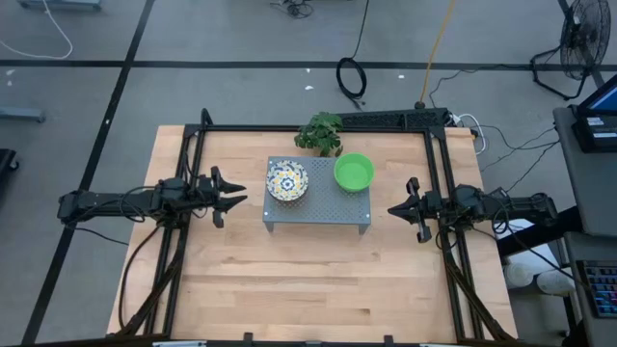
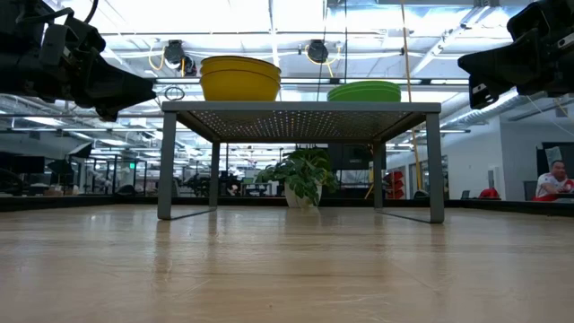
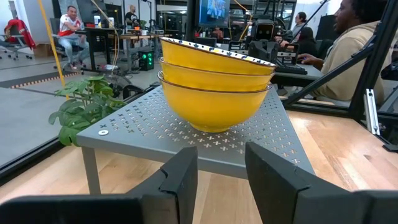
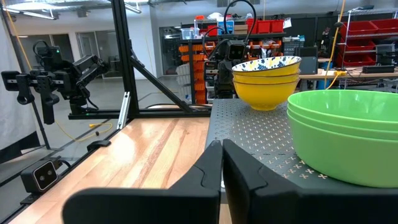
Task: Pick & Place Mini bowls
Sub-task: Return to Home Position
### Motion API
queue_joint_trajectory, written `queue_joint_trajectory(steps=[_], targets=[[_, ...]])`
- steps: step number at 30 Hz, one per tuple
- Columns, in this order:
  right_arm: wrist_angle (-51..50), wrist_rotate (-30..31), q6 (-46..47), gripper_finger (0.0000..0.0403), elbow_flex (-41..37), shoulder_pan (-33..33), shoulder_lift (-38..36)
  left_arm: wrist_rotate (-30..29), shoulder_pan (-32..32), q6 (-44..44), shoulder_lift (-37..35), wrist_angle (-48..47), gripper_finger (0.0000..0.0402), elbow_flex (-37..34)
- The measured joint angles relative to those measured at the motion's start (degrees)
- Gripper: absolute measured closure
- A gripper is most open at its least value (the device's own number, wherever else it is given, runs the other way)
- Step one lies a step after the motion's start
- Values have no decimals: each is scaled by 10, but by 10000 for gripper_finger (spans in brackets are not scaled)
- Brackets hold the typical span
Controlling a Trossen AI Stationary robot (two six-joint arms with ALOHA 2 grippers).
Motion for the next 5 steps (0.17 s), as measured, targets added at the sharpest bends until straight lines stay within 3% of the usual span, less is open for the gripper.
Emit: queue_joint_trajectory(steps=[5], targets=[[0, 0, 0, 403, 0, 0, 0, 0, 0, 0, 0, 0, 263, 0]])
